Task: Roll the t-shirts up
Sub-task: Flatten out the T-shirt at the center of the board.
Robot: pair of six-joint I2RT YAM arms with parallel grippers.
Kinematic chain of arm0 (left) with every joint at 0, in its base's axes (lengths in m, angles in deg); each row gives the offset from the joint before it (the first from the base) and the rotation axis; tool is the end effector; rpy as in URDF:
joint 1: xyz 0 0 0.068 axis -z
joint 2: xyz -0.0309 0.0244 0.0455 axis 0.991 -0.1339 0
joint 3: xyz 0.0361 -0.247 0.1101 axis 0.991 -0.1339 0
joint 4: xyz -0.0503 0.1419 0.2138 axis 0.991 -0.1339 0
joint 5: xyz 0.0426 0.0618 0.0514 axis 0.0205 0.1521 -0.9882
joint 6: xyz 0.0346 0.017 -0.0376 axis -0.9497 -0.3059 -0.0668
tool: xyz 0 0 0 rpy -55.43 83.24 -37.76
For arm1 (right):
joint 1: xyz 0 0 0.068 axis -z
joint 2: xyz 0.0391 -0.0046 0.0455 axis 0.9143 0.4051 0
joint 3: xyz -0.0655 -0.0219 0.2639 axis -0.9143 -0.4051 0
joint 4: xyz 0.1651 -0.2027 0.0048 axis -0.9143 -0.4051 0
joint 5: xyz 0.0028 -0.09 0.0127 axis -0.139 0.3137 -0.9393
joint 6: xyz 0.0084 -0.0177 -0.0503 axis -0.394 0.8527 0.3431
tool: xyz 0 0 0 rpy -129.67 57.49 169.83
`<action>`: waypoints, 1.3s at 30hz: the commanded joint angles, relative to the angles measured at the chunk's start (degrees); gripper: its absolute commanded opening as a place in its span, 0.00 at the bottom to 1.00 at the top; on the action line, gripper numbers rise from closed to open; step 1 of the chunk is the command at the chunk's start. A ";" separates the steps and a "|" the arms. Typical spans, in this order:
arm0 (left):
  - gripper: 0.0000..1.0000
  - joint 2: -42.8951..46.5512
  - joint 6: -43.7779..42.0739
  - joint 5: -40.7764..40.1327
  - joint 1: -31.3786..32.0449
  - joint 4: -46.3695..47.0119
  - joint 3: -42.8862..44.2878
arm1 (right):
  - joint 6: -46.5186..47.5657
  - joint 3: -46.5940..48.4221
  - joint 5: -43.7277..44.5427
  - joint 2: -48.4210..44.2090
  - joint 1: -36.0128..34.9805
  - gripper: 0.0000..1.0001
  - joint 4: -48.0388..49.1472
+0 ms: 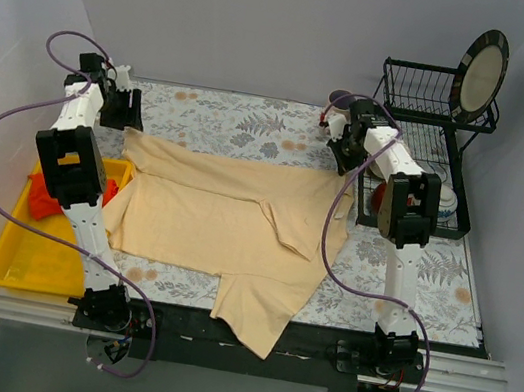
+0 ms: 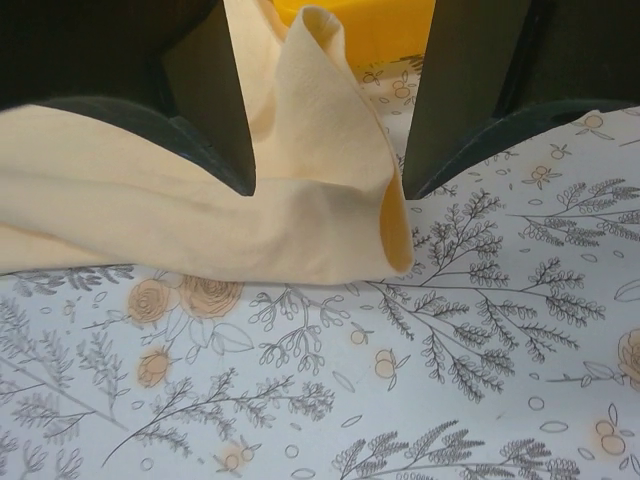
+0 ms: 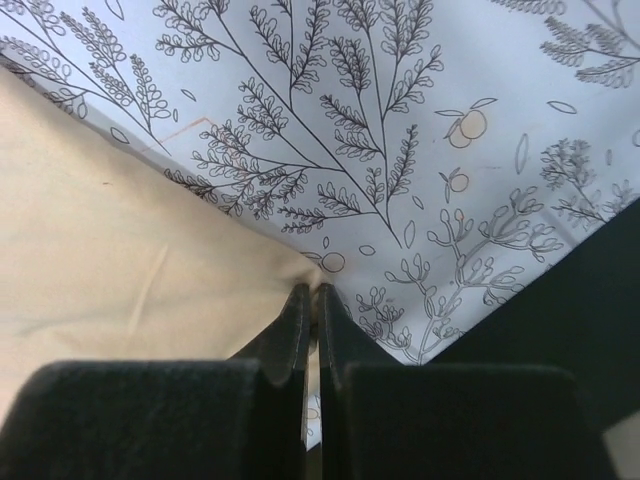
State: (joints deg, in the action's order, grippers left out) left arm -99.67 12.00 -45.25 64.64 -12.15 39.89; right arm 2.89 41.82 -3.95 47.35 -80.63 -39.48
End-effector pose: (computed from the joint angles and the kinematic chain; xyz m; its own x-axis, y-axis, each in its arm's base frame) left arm 0.4512 0.1315 0.2275 -0.7034 -0.6519 -0.2835 -0.4991 0.7368 -0.4561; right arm 0.4904 0.1302 0.1782 -0.6262 -0.6665 -0.4045 -0.6777 0.7219 -0.1403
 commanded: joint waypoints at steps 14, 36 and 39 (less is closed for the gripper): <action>0.62 -1.54 1.79 8.13 -0.87 2.94 3.44 | -2.16 -5.14 -4.00 -21.15 0.73 0.01 6.09; 0.38 -10.87 5.04 15.86 -0.87 5.05 16.18 | -2.43 -3.39 4.18 -20.01 0.11 0.01 9.60; 0.50 -8.85 6.36 14.29 -0.87 7.51 15.75 | -2.25 -3.21 7.34 -19.57 0.11 0.01 10.48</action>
State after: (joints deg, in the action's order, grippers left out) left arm -112.88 16.33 -32.20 64.05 -8.24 53.15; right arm 0.72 35.41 -1.44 27.07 -80.47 -32.68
